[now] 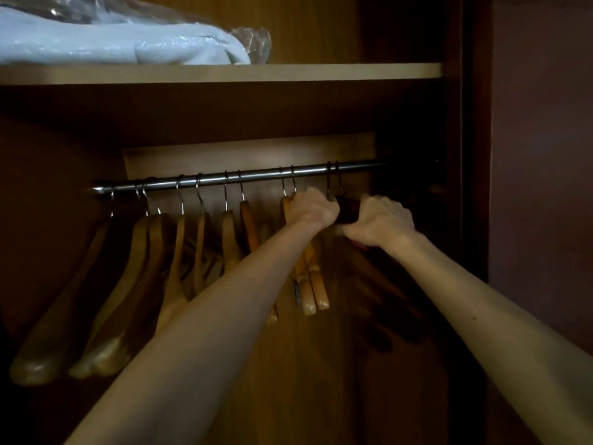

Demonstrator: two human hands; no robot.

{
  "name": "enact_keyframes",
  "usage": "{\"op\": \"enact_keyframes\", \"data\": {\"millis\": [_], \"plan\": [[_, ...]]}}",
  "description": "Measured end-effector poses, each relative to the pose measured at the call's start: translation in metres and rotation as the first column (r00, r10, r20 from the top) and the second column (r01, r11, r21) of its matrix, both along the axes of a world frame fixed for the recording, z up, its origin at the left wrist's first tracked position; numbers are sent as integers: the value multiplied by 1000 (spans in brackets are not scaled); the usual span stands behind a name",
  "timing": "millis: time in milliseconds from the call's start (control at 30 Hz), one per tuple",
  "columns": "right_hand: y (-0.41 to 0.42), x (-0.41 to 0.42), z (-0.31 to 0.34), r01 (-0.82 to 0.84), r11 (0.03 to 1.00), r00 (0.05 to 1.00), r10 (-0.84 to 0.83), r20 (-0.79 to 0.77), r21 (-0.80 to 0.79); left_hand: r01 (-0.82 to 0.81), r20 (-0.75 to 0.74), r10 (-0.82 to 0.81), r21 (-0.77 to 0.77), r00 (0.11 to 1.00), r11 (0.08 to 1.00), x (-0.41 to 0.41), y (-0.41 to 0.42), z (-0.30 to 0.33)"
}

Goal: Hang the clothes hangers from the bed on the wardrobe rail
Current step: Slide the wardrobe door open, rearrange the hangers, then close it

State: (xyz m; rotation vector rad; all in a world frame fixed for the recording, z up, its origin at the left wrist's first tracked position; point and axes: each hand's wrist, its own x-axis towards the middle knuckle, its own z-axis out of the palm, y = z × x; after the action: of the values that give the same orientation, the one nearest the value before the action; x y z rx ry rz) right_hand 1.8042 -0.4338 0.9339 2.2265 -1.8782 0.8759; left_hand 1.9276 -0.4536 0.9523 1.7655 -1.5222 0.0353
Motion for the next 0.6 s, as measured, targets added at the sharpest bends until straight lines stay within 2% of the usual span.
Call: {"op": "enact_keyframes", "data": {"millis": [67, 133, 267, 333, 467, 600], "plan": [[-7, 0, -3, 19, 999, 998, -17, -68, 39, 12, -70, -6, 92, 998, 996, -9, -16, 4], [-14, 2, -9, 25, 998, 997, -21, -71, 60, 49, -142, -25, 167, 989, 985, -15, -28, 6], [-23, 7, -22, -35, 999, 995, 34, 96, 5, 260, -434, -113, 297, 894, 919, -17, -48, 3], [-22, 8, -18, -67, 996, 984, 75, 159, -54, 336, -523, -165, 251, 837, 908, -15, -56, 5], [-21, 10, 16, -72, 991, 978, 92, 186, -111, 324, -628, -189, 107, 755, 940, -10, -63, 20], [-14, 10, 28, -88, 996, 991, 90, 97, -32, 349, -662, -159, 166, 733, 922, -21, -36, 22]]}}
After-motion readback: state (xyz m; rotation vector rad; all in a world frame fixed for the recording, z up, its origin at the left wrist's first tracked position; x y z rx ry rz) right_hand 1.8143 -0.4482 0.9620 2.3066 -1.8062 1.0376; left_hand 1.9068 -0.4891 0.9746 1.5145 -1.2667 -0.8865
